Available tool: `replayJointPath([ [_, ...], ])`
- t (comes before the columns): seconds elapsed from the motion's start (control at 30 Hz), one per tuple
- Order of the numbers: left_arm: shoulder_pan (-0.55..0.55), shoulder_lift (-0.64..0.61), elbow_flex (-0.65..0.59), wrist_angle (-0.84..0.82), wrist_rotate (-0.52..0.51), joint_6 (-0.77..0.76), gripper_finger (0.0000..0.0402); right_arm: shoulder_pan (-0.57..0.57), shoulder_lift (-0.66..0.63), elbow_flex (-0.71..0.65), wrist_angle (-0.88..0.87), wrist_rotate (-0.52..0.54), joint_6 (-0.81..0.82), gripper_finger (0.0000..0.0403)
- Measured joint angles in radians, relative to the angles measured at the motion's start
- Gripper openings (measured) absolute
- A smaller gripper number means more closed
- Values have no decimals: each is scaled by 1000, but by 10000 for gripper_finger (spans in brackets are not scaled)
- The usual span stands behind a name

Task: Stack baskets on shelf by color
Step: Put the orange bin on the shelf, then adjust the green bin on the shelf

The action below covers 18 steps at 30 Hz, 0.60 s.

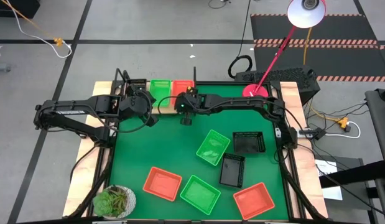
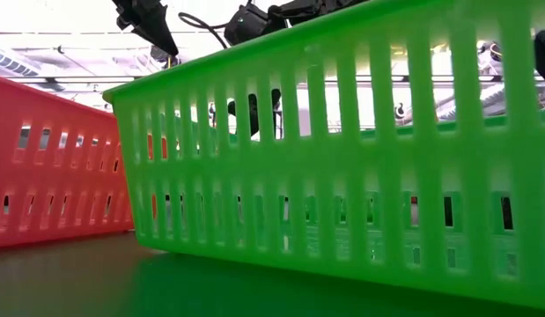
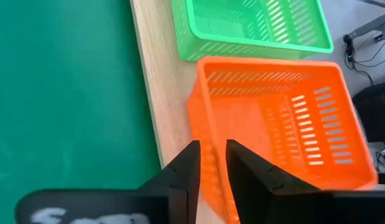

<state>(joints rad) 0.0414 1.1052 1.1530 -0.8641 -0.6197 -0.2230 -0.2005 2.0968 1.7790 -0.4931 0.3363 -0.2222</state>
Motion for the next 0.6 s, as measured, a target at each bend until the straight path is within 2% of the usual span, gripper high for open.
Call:
replayJointPath([
  [0.37,0,0,0,-3,0,1,17,26,-14,-1,29,5,-51,116],
  [0.6,0,0,-8,-6,0,16,17,76,-123,-2,-19,4,-54,129],
])
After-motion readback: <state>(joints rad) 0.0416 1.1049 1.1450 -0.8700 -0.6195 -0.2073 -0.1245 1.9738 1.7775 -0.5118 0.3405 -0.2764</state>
